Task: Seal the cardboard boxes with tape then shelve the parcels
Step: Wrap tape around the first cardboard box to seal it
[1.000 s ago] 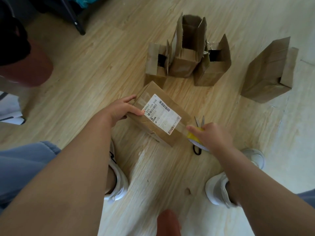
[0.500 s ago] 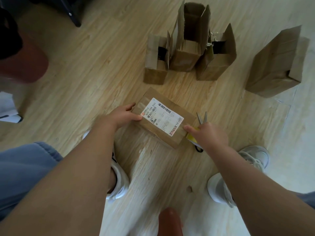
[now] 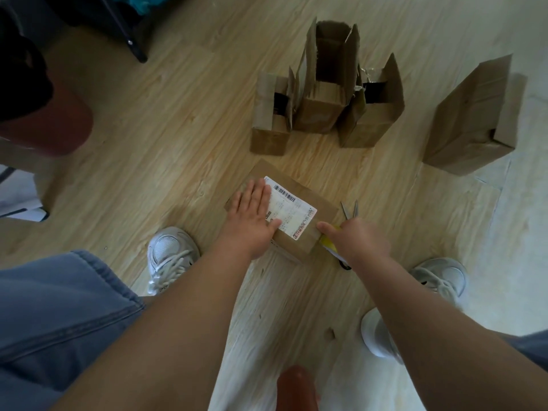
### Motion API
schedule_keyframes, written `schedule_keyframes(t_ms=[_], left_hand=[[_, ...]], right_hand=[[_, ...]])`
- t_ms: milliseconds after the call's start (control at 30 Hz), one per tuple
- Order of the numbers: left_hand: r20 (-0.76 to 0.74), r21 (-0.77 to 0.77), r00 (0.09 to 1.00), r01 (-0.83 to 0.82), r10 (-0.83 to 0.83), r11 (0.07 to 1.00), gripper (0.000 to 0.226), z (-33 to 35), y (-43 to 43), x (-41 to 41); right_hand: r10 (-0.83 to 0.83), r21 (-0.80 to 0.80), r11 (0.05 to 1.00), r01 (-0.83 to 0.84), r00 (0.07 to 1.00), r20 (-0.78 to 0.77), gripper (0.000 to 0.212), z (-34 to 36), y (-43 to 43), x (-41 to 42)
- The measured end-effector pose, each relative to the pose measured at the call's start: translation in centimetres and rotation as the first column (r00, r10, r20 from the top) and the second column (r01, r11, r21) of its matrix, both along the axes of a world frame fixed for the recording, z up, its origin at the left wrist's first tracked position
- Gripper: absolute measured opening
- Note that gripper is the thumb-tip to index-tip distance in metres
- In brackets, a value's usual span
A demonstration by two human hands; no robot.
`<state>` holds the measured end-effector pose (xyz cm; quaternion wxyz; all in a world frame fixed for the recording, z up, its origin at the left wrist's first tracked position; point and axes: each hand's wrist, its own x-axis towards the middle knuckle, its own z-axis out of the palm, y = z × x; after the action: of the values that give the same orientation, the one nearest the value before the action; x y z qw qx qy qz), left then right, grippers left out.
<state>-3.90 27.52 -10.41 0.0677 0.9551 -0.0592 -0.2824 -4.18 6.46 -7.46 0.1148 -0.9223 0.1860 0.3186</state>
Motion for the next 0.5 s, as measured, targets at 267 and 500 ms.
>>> schedule_keyframes(t_ms=[267, 500], left_hand=[[0.011, 0.077, 1.000, 0.021, -0.022, 0.997, 0.068, 1.5, -0.2, 2.2], [0.065, -0.069, 0.996, 0.067, -0.063, 0.995, 0.057, 0.3, -3.1, -3.0]], right_hand=[[0.017, -0.002, 1.000, -0.017, 0.999, -0.050, 0.059, 0.7, 1.8, 1.6], [0.022, 0.003, 1.000, -0.022, 0.997, -0.071, 0.062, 0.4, 1.6, 1.6]])
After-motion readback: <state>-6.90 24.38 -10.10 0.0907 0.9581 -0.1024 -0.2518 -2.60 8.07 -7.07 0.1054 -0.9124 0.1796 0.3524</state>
